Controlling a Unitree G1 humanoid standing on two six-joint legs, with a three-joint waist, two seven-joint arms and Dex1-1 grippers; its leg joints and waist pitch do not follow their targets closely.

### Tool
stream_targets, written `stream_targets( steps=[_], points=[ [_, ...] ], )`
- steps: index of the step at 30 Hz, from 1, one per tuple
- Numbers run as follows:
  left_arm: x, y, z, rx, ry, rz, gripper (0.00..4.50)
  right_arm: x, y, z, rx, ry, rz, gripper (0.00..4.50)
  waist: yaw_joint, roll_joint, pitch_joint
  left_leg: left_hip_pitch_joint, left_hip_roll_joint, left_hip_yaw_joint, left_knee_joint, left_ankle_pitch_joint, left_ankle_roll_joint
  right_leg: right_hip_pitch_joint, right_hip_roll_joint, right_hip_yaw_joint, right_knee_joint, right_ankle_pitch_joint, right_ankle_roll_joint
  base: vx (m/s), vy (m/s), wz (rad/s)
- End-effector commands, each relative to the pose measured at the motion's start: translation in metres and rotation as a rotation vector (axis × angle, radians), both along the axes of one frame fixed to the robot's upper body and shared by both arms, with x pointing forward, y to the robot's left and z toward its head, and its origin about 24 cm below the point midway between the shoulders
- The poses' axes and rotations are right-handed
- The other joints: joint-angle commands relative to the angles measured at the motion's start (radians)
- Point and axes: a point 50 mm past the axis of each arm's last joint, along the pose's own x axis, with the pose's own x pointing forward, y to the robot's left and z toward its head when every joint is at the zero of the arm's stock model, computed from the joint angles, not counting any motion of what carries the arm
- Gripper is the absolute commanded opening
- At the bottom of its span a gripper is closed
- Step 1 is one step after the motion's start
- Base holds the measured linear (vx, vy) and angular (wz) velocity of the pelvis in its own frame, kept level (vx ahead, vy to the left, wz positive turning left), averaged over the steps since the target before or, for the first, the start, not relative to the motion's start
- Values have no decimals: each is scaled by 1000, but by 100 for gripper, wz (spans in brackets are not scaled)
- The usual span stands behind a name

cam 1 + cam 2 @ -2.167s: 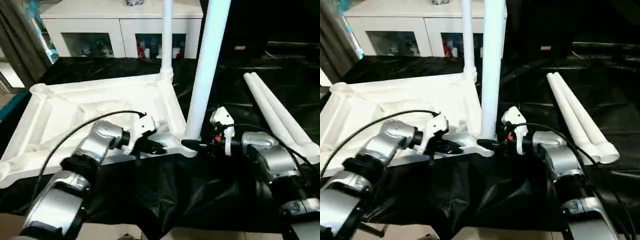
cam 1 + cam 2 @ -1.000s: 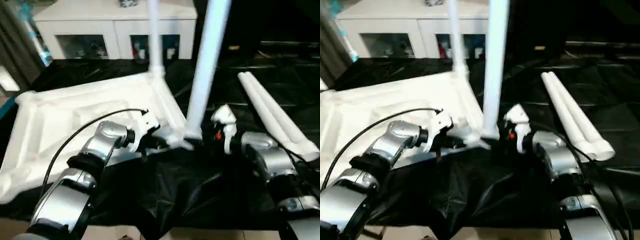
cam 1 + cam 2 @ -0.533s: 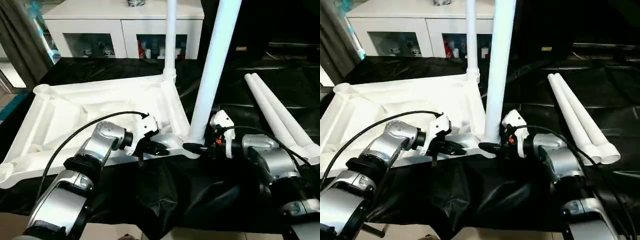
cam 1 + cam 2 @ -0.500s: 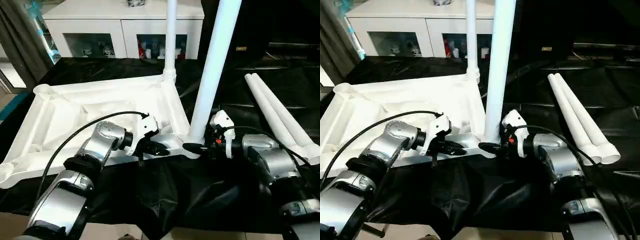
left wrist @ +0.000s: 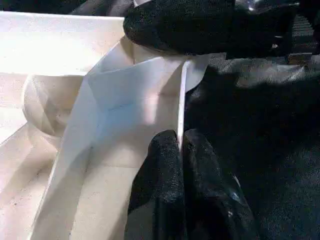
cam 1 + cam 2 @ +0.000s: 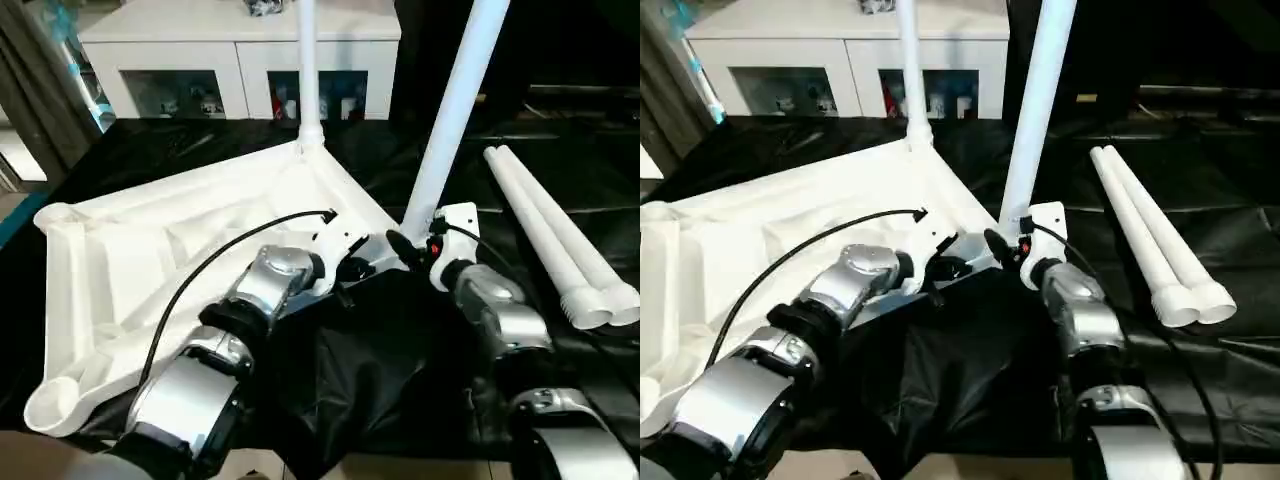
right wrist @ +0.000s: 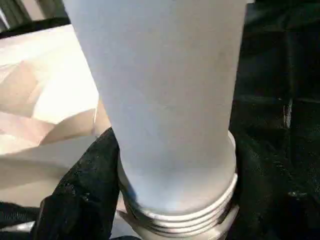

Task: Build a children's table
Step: Rotate leg to tighten

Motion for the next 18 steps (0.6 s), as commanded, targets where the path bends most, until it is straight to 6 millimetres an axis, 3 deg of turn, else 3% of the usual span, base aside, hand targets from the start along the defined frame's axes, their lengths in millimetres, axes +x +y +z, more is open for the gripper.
stream_targets(
  steps=[1, 3, 4, 6, 10, 12, 13, 14, 15, 17, 18],
  points=[
    [3, -13, 11, -82, -54, 32, 0, -4, 27, -8, 69, 38, 76, 348, -5, -17, -71, 6, 30, -14, -68, -156, 104, 57, -64, 36, -78, -236, -213, 0, 0, 0],
    [3, -13, 11, -82, -66, 16, 0, -3, 26, -6, 34, 18, 64, 367, -6, -17, -71, 6, 31, -14, -70, -160, 102, 57, -64, 35, -77, -233, -214, 0, 0, 0],
    [3, -13, 12, -89, -81, 10, 0, -2, 23, -3, 18, -13, 49, 367, -4, 10, -72, 8, 31, -18, -70, -163, 97, 55, -66, 35, -74, -228, -217, 0, 0, 0],
    [6, -10, 21, -127, -164, 24, 0, 1, 5, 9, 16, -99, -56, 367, -9, -14, -75, 5, 26, -15, -67, -151, 105, 60, -64, 36, -74, -185, -220, 0, 0, 0],
    [10, -4, 31, -198, -209, 54, 0, -4, -10, 19, 15, -156, -93, 367, -8, -11, -81, -1, 25, -15, -61, -83, 157, 63, -64, 35, -63, -108, -226, 0, 0, 0],
    [12, 3, 38, -227, -223, 65, 56, -13, -20, 25, 12, -185, -90, 377, -7, -19, -90, -7, 27, -17, -53, -17, 194, 66, -63, 35, -45, -7, -235, 0, 0, 0],
    [13, 6, 39, -229, -226, 67, 56, -16, -22, 26, 13, -188, -85, 377, -4, -17, -95, -11, 29, -19, -44, 50, 235, 61, -65, 36, -31, 86, -250, 0, 0, 0],
    [13, 13, 42, -225, -235, 69, 56, -23, -25, 28, 15, -192, -70, 377, -1, -19, -95, -13, 27, -18, -41, 72, 256, 61, -64, 35, -28, 118, -257, 0, 0, 0],
    [13, 25, 47, -215, -258, 87, 68, -33, -28, 29, 8, -192, -42, 377, 3, -21, -97, -18, 31, -19, -35, 98, 296, 55, -66, 32, -22, 143, -268, 0, 0, 0],
    [13, 34, 50, -216, -268, 107, 84, -40, -29, 27, -4, -192, -23, 377, 2, -19, -93, -22, 30, -16, -32, 84, 302, 47, -62, 30, -25, 103, -264, 0, 0, 0],
    [12, 40, 50, -209, -274, 118, 101, -44, -28, 26, -8, -187, -10, 377, 1, -19, -84, -20, 28, -12, -37, 23, 282, 43, -62, 28, -41, -2, -255, 0, 0, 0]
  ],
)
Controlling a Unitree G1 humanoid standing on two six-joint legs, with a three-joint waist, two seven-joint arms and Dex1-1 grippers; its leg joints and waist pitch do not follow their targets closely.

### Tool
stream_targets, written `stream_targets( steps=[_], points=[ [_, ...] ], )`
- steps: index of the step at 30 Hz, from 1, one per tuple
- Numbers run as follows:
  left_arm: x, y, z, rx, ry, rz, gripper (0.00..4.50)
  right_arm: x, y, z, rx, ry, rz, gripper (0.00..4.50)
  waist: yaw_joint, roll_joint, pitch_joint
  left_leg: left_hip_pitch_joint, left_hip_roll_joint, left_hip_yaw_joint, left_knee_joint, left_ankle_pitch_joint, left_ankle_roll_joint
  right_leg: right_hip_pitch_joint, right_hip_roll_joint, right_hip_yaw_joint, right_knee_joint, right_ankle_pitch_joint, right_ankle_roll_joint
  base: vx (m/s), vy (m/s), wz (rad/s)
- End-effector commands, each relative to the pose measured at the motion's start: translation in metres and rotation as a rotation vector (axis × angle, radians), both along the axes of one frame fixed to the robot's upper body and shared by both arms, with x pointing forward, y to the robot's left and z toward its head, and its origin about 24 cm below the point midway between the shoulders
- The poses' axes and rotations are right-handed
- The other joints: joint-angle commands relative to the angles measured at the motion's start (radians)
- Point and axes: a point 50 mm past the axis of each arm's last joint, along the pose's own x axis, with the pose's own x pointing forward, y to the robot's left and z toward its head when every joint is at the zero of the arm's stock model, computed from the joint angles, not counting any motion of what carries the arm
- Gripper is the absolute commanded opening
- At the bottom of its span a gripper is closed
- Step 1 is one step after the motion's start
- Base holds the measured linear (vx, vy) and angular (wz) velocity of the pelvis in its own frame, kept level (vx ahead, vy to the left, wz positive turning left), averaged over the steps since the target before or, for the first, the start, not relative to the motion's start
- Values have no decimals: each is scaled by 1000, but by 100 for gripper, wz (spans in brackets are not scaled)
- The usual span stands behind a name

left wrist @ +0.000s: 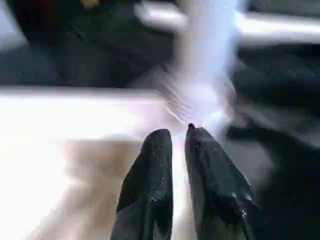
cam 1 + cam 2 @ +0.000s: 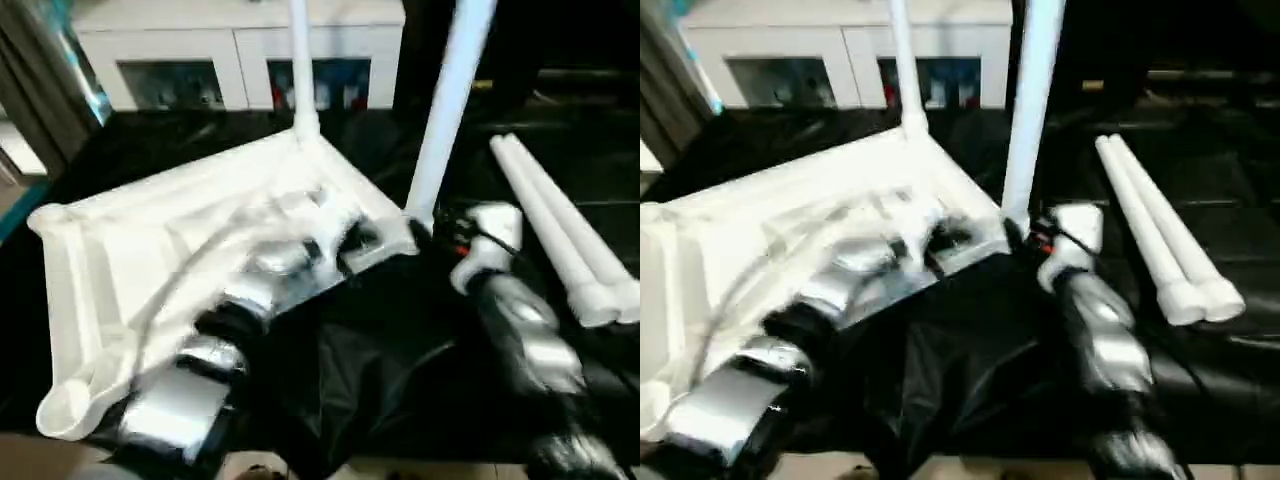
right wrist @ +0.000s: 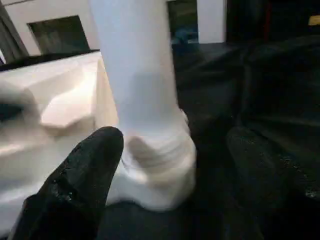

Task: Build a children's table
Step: Rotate leg to tighten, then rotate table base

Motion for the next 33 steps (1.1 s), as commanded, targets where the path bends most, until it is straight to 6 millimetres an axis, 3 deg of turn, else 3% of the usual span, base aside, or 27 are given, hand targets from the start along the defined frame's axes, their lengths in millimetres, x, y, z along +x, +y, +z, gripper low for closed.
stream_targets(
  steps=[1, 2, 3, 4, 5, 6, 7, 9, 10, 11, 13, 14, 15, 16, 17, 18, 19, 22, 27, 32, 33],
  points=[
    [-4, 15, -4, 7, 10, 32, 104, -7, 9, 3, -2, -10, 70, 377, 3, -26, -84, 15, 37, -12, -47, -10, 244, 77, -53, 30, -54, -55, -250, 0, 0, 0],
    [-4, 15, -4, 7, 10, 32, 116, -7, 9, 3, -2, -10, 70, 377, 2, -26, -81, 16, 36, -10, -50, -39, 227, 76, -51, 30, -59, -104, -241, 0, 0, 0],
    [-5, 23, -4, 17, 7, 55, 141, -11, 10, 1, -9, -5, 87, 377, 1, -28, -75, 19, 39, -11, -58, -94, 190, 74, -50, 31, -70, -197, -218, 0, 0, 0],
    [-4, 41, -4, 38, 3, 133, 141, -16, 14, -4, -15, 17, 111, 377, -1, -24, -73, 21, 37, -12, -63, -133, 154, 74, -49, 31, -75, -261, -194, 0, 0, 0],
    [-4, 41, -4, 38, 3, 133, 146, -16, 14, -4, -15, 17, 111, 377, -5, -23, -72, 22, 39, -14, -68, -160, 127, 72, -48, 33, -80, -292, -175, 0, 0, 0],
    [-4, 58, -3, 50, 6, 214, 146, -20, 17, -7, -21, 40, 129, 377, -6, -23, -73, 24, 40, -15, -69, -170, 114, 71, -47, 33, -79, -294, -170, 0, 0, 0],
    [-4, 58, -3, 50, 6, 214, 151, -20, 17, -7, -21, 40, 129, 377, -7, -23, -72, 23, 42, -17, -71, -175, 105, 72, -47, 34, -78, -290, -168, 0, 0, 0],
    [-3, 104, 1, 102, -11, 465, 174, -19, 26, -14, -35, 102, 150, 377, -16, -21, -73, 21, 39, -18, -74, -185, 84, 70, -45, 34, -77, -266, -166, 0, 0, 0],
    [-3, 110, 1, 110, -14, 498, 184, -19, 27, -15, -36, 109, 151, 377, -22, -21, -72, 21, 39, -21, -76, -193, 75, 70, -43, 34, -73, -256, -168, 0, 0, 0],
    [-5, 136, 6, 144, -28, 654, 188, -17, 30, -18, -47, 150, 153, 377, -24, -21, -72, 20, 38, -21, -76, -195, 73, 71, -43, 33, -72, -257, -166, 0, 0, 0],
    [-6, 147, 8, 158, -35, 717, 199, -16, 31, -19, -51, 166, 153, 349, -33, -16, -72, 25, 36, -20, -74, -201, 61, 66, -43, 35, -77, -260, -164, 0, 0, 0],
    [-11, 173, 11, 224, -47, 827, 199, -10, 36, -20, -69, 195, 152, 342, -31, -25, -73, 24, 37, -20, -74, -195, 58, 67, -43, 37, -75, -253, -169, 0, 0, 0],
    [-17, 192, 10, 287, -41, 884, 199, -4, 40, -21, -81, 213, 151, 339, -32, -17, -75, 22, 35, -21, -74, -178, 58, 66, -42, 37, -67, -224, -177, 0, 0, 0],
    [-17, 192, 10, 287, -41, 884, 199, -4, 40, -21, -81, 213, 151, 330, -31, -14, -77, 23, 34, -23, -73, -171, 56, 64, -42, 35, -64, -215, -179, 0, 0, 0],
    [-21, 206, 11, 330, -36, 923, 199, 0, 44, -22, -89, 225, 151, 306, -35, -16, -75, 20, 34, -21, -75, -169, 57, 66, -41, 36, -66, -208, -177, 0, 0, 0],
    [-22, 208, 10, 340, -31, 925, 199, 1, 44, -22, -92, 227, 151, 306, -35, -11, -78, 23, 35, -21, -71, -142, 56, 65, -42, 38, -59, -151, -189, 0, 0, 0],
    [-25, 216, 8, 379, -10, 937, 170, 4, 47, -22, -105, 233, 151, 296, -35, -11, -78, 23, 35, -21, -71, -142, 56, 65, -42, 38, -59, -151, -189, 0, 0, 0],
    [-34, 230, 1, 477, 64, 943, 142, 11, 53, -20, -120, 253, 155, 261, -31, -9, -81, 25, 34, -19, -67, -112, 64, 66, -43, 39, -50, -84, -217, 0, 0, 0],
    [-40, 233, -11, 519, 161, 918, 96, 16, 54, -20, -159, 290, 149, 216, -13, -7, -80, 32, 37, -18, -69, -140, 45, 63, -45, 41, -51, -102, -221, 0, 0, 0],
    [-42, 230, -22, 572, 240, 838, 62, 21, 51, -23, -187, 333, 131, 183, -15, -7, -79, 29, 33, -21, -73, -184, 16, 66, -48, 42, -56, -145, -204, 0, 0, 0],
    [-43, 226, -26, 579, 273, 778, 37, 22, 52, -23, -192, 334, 132, 164, -17, -7, -79, 29, 33, -21, -73, -190, 11, 66, -48, 43, -56, -147, -203, 0, 0, 0]
  ],
)
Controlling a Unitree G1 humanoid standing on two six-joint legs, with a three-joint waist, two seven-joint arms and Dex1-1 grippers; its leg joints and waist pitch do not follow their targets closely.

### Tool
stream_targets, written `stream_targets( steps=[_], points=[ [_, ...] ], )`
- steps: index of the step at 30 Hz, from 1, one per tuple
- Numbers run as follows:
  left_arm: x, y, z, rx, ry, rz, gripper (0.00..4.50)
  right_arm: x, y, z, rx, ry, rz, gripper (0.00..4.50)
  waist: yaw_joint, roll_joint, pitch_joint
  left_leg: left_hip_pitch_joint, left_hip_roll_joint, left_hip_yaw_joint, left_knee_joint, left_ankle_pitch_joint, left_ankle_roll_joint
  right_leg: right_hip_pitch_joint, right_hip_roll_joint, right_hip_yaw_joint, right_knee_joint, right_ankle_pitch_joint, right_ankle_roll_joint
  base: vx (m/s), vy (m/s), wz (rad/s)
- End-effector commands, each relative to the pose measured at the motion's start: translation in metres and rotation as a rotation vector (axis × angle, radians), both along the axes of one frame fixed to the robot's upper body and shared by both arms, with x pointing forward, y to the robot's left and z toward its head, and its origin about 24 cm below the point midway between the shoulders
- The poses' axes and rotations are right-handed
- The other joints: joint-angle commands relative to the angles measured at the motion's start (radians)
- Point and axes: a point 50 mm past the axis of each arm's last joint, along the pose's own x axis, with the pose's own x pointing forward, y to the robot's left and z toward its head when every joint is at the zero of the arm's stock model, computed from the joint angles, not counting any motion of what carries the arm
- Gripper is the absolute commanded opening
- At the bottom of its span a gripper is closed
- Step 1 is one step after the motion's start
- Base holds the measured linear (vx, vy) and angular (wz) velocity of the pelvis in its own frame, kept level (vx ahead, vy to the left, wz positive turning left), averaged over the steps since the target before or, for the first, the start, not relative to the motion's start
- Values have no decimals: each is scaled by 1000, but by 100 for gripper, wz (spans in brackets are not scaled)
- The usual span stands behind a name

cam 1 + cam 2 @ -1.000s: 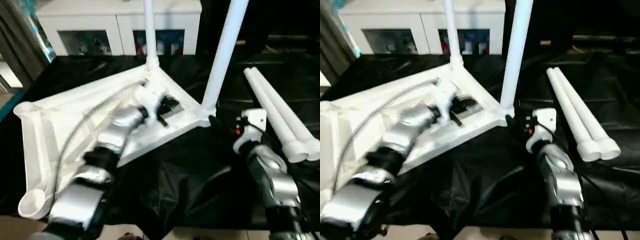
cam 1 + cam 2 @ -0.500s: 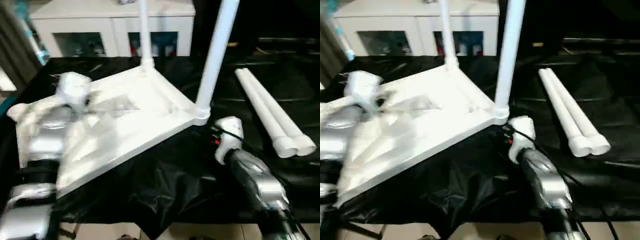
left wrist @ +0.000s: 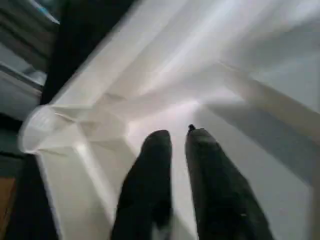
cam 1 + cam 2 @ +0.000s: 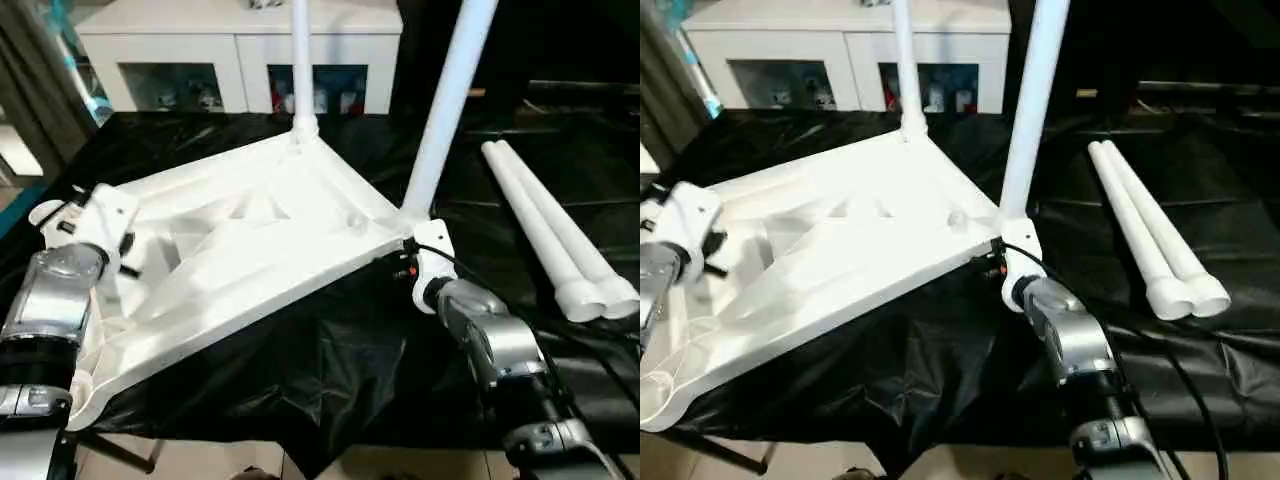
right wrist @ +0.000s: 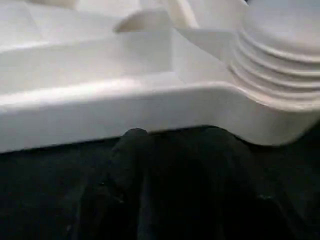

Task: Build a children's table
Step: Rotate table base

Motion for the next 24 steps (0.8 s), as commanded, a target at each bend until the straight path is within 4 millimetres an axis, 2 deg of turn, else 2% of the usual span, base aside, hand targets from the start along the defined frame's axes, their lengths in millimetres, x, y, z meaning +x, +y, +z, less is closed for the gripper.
stream_targets(
  steps=[1, 5, 6, 9, 10, 11, 12, 13, 16, 17, 19, 21, 22, 24],
  points=[
    [-3, -8, -9, -17, 125, -121, 37, 7, 4, 2, -15, 0, 12, 164, 0, 7, -78, 28, 34, -19, -77, -200, 18, 60, -49, 39, -58, -162, -210, 0, 0, 0],
    [-4, -17, -14, -32, 197, -222, 2, 13, 6, 4, -16, -10, 21, 123, -1, 10, -80, 27, 35, -18, -74, -189, 17, 62, -51, 40, -52, -121, -231, 0, 0, 0],
    [-9, -32, -17, -86, 285, -383, 2, 19, 9, 5, -23, -20, 38, 123, 0, 9, -81, 28, 35, -19, -73, -178, 21, 63, -53, 39, -51, -107, -239, 0, 0, 0],
    [-10, -39, -17, -116, 312, -441, 0, 21, 10, 6, -20, -23, 46, 87, -4, 8, -79, 26, 36, -15, -72, -171, 25, 65, -50, 40, -45, -81, -258, 0, 0, 0],
    [-11, -49, -13, -147, 326, -532, 0, 24, 11, 8, -23, -27, 50, 82, -3, 3, -80, 26, 36, -15, -71, -164, 29, 67, -52, 40, -44, -76, -260, 0, 0, 0],
    [-11, -53, -12, -152, 323, -574, 0, 25, 12, 8, -25, -28, 52, 73, -4, 4, -81, 26, 36, -15, -71, -162, 31, 67, -52, 40, -43, -78, -263, 0, 0, 0],
    [-16, -69, -7, -229, 344, -734, 0, 27, 14, 8, -29, -30, 62, 61, -2, -1, -79, 25, 37, -15, -72, -167, 32, 68, -56, 41, -45, -109, -263, 0, 0, 0],
    [-16, -69, -7, -230, 344, -736, 0, 27, 14, 8, -29, -30, 63, 50, -1, 2, -79, 25, 39, -15, -72, -171, 29, 66, -57, 41, -45, -119, -264, 0, 0, 0],
    [-19, -86, -2, -288, 354, -878, 0, 29, 16, 8, -27, -31, 81, 24, -3, 2, -76, 27, 39, -13, -73, -190, 22, 65, -52, 42, -45, -136, -260, 0, 0, 0],
    [-19, -94, 0, -312, 352, -924, 0, 29, 18, 8, -25, -31, 91, 24, -4, -5, -76, 26, 39, -13, -74, -191, 21, 66, -51, 42, -46, -139, -259, 0, 0, 0],
    [-20, -103, 3, -343, 359, -973, 0, 29, 19, 7, -23, -32, 104, 6, -3, -3, -75, 26, 39, -12, -73, -197, 18, 65, -54, 43, -46, -157, -257, 0, 0, 0],
    [-20, -112, 4, -373, 379, -1033, 0, 29, 21, 6, -21, -32, 118, 6, -2, -4, -76, 25, 39, -13, -72, -188, 21, 67, -53, 43, -45, -158, -253, 0, 0, 0],
    [-19, -121, 5, -377, 371, -1076, 0, 29, 22, 5, -20, -31, 128, 6, -4, -8, -77, 24, 37, -11, -71, -177, 27, 69, -51, 43, -45, -150, -253, 0, 0, 0],
    [-13, -132, 6, -372, 336, -1106, 0, 28, 24, 4, -13, -31, 142, 6, -5, -5, -77, 25, 37, -11, -70, -173, 32, 70, -52, 43, -46, -147, -253, 0, 0, 0]
  ],
)
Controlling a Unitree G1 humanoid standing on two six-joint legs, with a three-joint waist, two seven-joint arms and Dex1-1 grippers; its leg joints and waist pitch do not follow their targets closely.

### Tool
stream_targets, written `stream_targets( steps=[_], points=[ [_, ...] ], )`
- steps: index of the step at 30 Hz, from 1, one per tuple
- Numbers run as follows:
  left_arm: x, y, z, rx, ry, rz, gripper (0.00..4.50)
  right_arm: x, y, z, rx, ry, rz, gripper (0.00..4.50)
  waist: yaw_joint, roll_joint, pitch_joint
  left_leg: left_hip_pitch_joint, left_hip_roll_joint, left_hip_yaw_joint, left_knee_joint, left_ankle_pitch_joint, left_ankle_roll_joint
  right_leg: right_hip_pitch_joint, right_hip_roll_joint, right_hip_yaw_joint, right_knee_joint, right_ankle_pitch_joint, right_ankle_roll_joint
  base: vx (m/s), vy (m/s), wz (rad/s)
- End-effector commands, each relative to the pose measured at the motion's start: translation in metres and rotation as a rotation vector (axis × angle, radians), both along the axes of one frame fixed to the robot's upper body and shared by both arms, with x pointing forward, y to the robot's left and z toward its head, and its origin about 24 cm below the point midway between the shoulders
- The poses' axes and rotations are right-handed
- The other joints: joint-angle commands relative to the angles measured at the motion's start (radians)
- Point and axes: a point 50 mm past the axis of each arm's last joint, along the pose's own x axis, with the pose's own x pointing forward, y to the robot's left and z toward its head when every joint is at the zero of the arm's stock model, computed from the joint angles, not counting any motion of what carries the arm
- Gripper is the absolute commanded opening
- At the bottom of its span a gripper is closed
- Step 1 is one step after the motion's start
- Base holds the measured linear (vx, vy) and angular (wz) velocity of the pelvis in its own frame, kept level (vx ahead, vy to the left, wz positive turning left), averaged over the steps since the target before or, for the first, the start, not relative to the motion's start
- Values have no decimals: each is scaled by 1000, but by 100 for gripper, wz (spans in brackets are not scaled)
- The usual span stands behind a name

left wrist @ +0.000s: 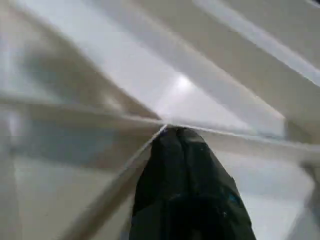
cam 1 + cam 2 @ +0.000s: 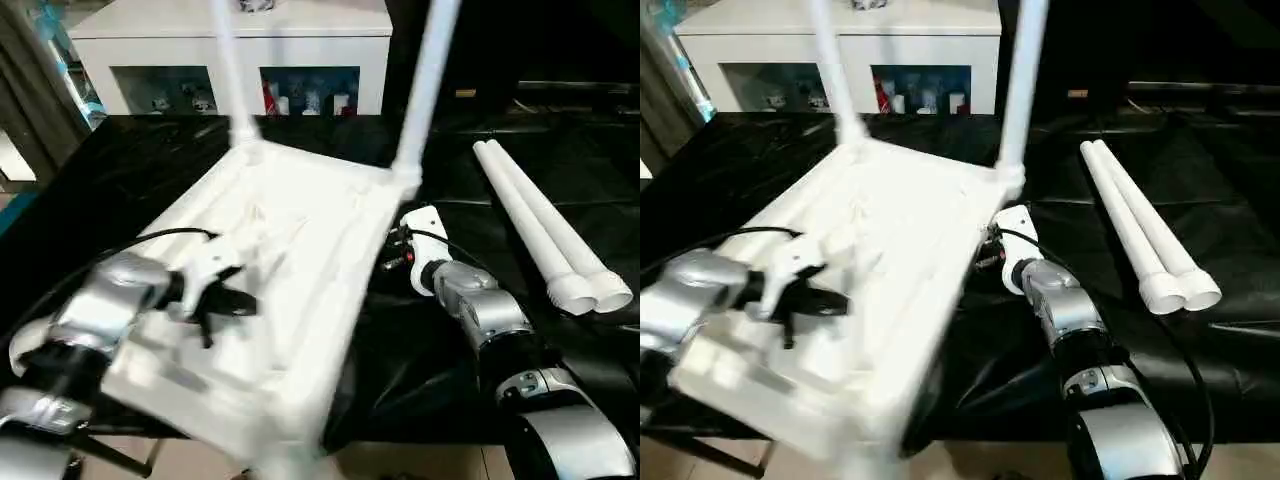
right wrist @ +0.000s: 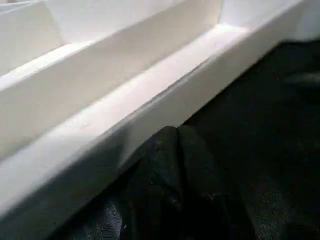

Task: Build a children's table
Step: Rotate table base

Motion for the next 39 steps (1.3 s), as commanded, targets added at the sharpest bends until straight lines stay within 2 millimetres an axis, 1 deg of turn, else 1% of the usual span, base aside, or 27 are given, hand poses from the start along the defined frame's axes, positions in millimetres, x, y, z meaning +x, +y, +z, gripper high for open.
stream_targets(
  steps=[1, 3, 4, 5, 6, 7, 10, 12, 13, 14, 18, 19, 20, 21, 24, 26, 27, 28, 29, 32, 33, 34, 35, 36, 37, 38, 39],
  points=[
    [10, -20, 12, -50, -82, -65, 0, 2, 20, 6, 28, -22, 89, 6, 0, -3, -78, 23, 37, -12, -74, -174, 33, 71, -51, 42, -55, -147, -253, 0, 0, 0],
    [23, -27, 10, -30, -149, -18, 0, 1, 21, 6, 29, -24, 102, 6, -1, -2, -79, 21, 33, -11, -72, -167, 39, 72, -47, 40, -57, -134, -248, 0, 0, 0],
    [23, -27, 10, -29, -151, -17, 0, 1, 21, 6, 29, -24, 102, 6, -3, -1, -80, 21, 31, -10, -71, -169, 40, 73, -45, 40, -57, -125, -246, 0, 0, 0],
    [36, -30, 10, -8, -222, 61, 0, 1, 21, 7, 29, -28, 106, 6, -4, -1, -80, 20, 31, -11, -71, -176, 43, 74, -45, 39, -59, -130, -245, 0, 0, 0],
    [44, -32, 12, -3, -262, 113, 0, 1, 21, 7, 29, -30, 106, 6, -4, -2, -77, 21, 28, -10, -71, -190, 42, 71, -42, 37, -63, -150, -238, 0, 0, 0],
    [46, -33, 13, -2, -276, 131, 0, 2, 20, 7, 29, -31, 106, 6, -4, -4, -80, 24, 30, -13, -70, -211, 36, 74, -47, 38, -65, -174, -230, 0, 0, 0],
    [59, -35, 17, 10, -354, 230, 0, 3, 18, 8, 24, -41, 94, 6, -7, -6, -80, 18, 30, -17, -72, -211, 34, 78, -50, 35, -68, -211, -215, 0, 0, 0],
    [69, -32, 17, 70, -416, 309, 0, 5, 13, 12, 23, -59, 71, 6, -10, -4, -82, 19, 29, -15, -69, -203, 41, 74, -45, 35, -69, -196, -221, 0, 0, 0],
    [69, -32, 17, 70, -416, 309, 0, 5, 13, 12, 23, -59, 71, 6, -11, -5, -82, 19, 28, -15, -69, -199, 46, 75, -44, 35, -69, -180, -221, 0, 0, 0],
    [72, -31, 16, 91, -433, 341, 0, 6, 11, 13, 26, -67, 60, 6, -12, -5, -84, 13, 29, -18, -68, -182, 53, 80, -47, 33, -64, -160, -227, 0, 0, 0],
    [82, -22, 14, 151, -526, 497, 0, 11, 1, 24, 23, -131, -14, 6, -14, -8, -89, 15, 25, -16, -62, -140, 77, 80, -43, 32, -58, -86, -239, 0, 0, 0],
    [84, -22, 16, 123, -581, 557, 0, 14, -4, 30, 22, -162, -69, 6, -12, -9, -90, 13, 24, -15, -59, -118, 94, 81, -43, 31, -59, -66, -249, 0, 0, 0],
    [84, -22, 16, 121, -582, 560, 0, 14, -4, 30, 22, -164, -70, 6, -12, -9, -91, 14, 25, -14, -59, -115, 98, 81, -44, 31, -57, -60, -253, 0, 0, 0],
    [85, -22, 16, 93, -613, 618, 0, 16, -9, 36, 21, -201, -104, 6, -8, -13, -91, 14, 25, -13, -57, -109, 112, 80, -45, 30, -57, -64, -260, 0, 0, 0],
    [85, -25, 18, 12, -621, 651, 0, 18, -20, 48, -14, -235, -182, 6, -6, -9, -89, 16, 26, -13, -58, -122, 113, 77, -44, 30, -62, -97, -251, 0, 0, 0],
    [85, -30, 24, -118, -592, 655, 0, 18, -30, 56, -45, -237, -226, 6, -3, -12, -87, 19, 27, -13, -61, -132, 103, 76, -43, 29, -64, -122, -249, 0, 0, 0],
    [82, -36, 33, -265, -563, 601, 0, 17, -40, 67, -8, -229, -222, 6, 0, -12, -86, 21, 28, -12, -61, -142, 99, 75, -44, 30, -65, -135, -251, 0, 0, 0],
    [80, -38, 35, -297, -552, 572, 0, 16, -44, 69, -9, -228, -227, 6, 7, -15, -86, 18, 29, -11, -61, -138, 103, 79, -47, 32, -63, -135, -258, 0, 0, 0],
    [75, -41, 39, -362, -532, 507, 0, 15, -52, 74, -14, -229, -243, 6, 12, -17, -85, 20, 34, -12, -62, -134, 102, 79, -50, 33, -60, -137, -261, 0, 0, 0],
    [59, -47, 43, -465, -437, 351, 0, 12, -64, 79, -21, -223, -272, 6, 14, -18, -82, 19, 38, -9, -63, -129, 99, 75, -50, 34, -57, -145, -265, 0, 0, 0],
    [46, -48, 45, -482, -376, 250, 0, 10, -71, 81, -39, -218, -280, 6, 10, -16, -81, 18, 34, -5, -61, -144, 96, 69, -45, 34, -61, -170, -255, 0, 0, 0],
    [37, -48, 45, -482, -334, 187, 0, 8, -75, 82, -53, -213, -284, 6, 14, -15, -85, 21, 39, -10, -62, -138, 88, 75, -51, 34, -54, -165, -256, 0, 0, 0],
    [23, -48, 42, -438, -274, 86, 0, 5, -79, 82, -72, -203, -277, 6, 7, -15, -80, 12, 39, -7, -66, -129, 91, 71, -46, 34, -56, -167, -251, 0, 0, 0],
    [13, -47, 38, -395, -228, 17, 0, 3, -82, 82, -86, -194, -267, 6, 11, -21, -85, 17, 44, -14, -66, -133, 79, 77, -53, 34, -46, -180, -245, 0, 0, 0],
    [7, -45, 34, -360, -194, -28, 0, 2, -84, 82, -96, -185, -256, 6, 2, -17, -72, 21, 38, -3, -67, -173, 73, 58, -40, 35, -66, -240, -226, 0, 0, 0],
    [-7, -40, 27, -282, -120, -103, 0, -3, -86, 81, -120, -158, -220, 6, 2, -18, -72, 24, 36, -5, -67, -195, 61, 62, -41, 35, -66, -272, -216, 0, 0, 0],
    [-11, -38, 25, -264, -99, -119, 0, -5, -87, 81, -128, -149, -208, 6, -1, -15, -67, 22, 40, -7, -74, -225, 45, 61, -41, 37, -70, -332, -191, 0, 0, 0]
  ],
)
